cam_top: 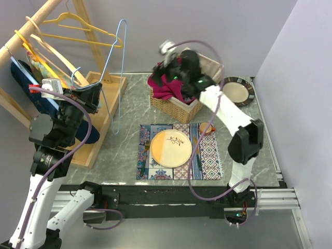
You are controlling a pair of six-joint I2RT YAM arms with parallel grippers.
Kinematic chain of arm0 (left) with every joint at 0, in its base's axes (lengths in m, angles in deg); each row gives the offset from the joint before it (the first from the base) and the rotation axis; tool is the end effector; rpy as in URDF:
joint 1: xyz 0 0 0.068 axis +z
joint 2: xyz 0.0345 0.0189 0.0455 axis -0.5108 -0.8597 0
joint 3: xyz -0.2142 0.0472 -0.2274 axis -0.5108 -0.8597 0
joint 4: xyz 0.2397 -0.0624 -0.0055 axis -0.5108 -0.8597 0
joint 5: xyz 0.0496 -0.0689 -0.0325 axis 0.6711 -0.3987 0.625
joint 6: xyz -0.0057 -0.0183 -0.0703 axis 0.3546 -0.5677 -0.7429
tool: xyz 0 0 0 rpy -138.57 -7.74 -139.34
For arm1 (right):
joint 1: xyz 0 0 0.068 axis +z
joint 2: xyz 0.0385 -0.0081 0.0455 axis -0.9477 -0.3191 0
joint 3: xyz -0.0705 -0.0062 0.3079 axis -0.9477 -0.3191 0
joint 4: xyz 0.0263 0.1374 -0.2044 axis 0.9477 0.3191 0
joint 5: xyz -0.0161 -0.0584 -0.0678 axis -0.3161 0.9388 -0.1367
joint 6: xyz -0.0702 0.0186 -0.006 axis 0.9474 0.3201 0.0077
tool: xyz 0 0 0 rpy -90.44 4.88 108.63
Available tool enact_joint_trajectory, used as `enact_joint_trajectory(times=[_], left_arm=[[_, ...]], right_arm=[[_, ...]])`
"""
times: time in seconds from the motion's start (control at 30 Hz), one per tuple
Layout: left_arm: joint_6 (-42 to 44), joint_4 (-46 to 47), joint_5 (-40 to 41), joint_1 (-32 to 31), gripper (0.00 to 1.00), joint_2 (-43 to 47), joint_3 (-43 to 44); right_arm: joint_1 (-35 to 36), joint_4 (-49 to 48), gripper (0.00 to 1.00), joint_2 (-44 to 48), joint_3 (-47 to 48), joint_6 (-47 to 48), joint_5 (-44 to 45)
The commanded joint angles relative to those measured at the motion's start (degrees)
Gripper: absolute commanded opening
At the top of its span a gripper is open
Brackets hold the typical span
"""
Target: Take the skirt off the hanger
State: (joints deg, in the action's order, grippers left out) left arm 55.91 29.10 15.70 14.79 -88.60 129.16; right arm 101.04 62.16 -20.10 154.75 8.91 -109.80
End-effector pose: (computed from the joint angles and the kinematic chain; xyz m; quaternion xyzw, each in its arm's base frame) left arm 0.0952 -0.0297 0.5090 -0.0295 0.5847 -0.2919 0.7563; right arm 0.3983 0.2508 0.4434 -0.3727 0.6631 0.2307 0.6067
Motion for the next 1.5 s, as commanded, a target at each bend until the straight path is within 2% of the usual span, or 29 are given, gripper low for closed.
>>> enact_joint_trajectory(times=[0.0,0.17,0.27,0.3,0.37,0.4,0.5,0.77,0.87,0.97,1.03,1.1,1.2,1.33,1.43,1.47], left_arm=[[-0.08,3.65,-1.16,0.37,0.01,0.65,-0.50],[0.01,3.56,-1.60,0.37,0.01,0.03,-0.15],[-0.08,3.91,-1.60,0.37,0.01,0.30,-0.50],[-0.08,4.00,-1.87,0.37,0.01,0.21,-0.50],[-0.08,3.91,-1.87,0.37,0.01,0.12,-0.41],[0.01,3.91,-1.69,0.37,0.01,0.21,-0.50],[0.01,3.91,-1.43,0.37,0.01,0.21,-0.50],[-0.25,4.00,-1.69,0.54,0.01,-0.49,-0.41],[-0.25,4.00,-1.52,0.63,0.01,-0.32,-0.59],[-0.08,4.26,-0.99,0.72,0.01,-0.23,-0.85],[-0.08,4.00,-0.73,0.80,0.01,-0.40,-0.33],[0.19,2.86,-0.81,0.81,0.01,-0.84,0.29],[0.36,1.89,-1.51,0.81,0.01,-1.98,1.52],[0.28,-0.48,-2.57,1.16,0.01,-5.05,4.06],[0.19,-3.46,-2.40,1.16,0.01,-7.08,6.53],[-0.07,-4.43,-2.31,1.16,0.01,-7.52,7.06]], right_arm=[[2.08,4.53,0.91,-4.53,1.67,10.35,-2.96],[3.13,7.17,0.89,-7.69,2.72,13.42,1.17],[3.05,7.70,0.77,-8.92,4.39,13.08,6.79],[2.96,7.53,0.64,-8.93,4.48,12.99,8.63],[2.78,7.18,0.56,-9.19,4.49,12.91,10.05],[2.70,6.66,0.47,-9.19,4.48,12.91,10.84],[1.56,4.90,0.31,-9.02,4.05,10.63,11.20],[-1.78,-4.94,0.13,-5.85,-1.75,4.13,8.73],[-3.28,-6.27,0.01,-7.16,-0.36,1.49,11.45],[-6.86,-6.79,0.00,-9.79,1.23,-3.94,16.29],[-9.33,-7.85,0.00,-10.94,0.01,-11.74,16.38],[-11.98,-7.16,0.00,-12.96,-0.35,-15.38,16.90],[-11.90,-3.39,0.00,-16.21,1.22,-15.31,21.82],[-11.90,4.79,0.00,-21.57,9.91,-16.62,25.95],[-11.90,8.14,0.06,-24.30,13.87,-16.80,29.65],[-11.90,8.75,0.13,-25.00,14.67,-16.80,30.35]])
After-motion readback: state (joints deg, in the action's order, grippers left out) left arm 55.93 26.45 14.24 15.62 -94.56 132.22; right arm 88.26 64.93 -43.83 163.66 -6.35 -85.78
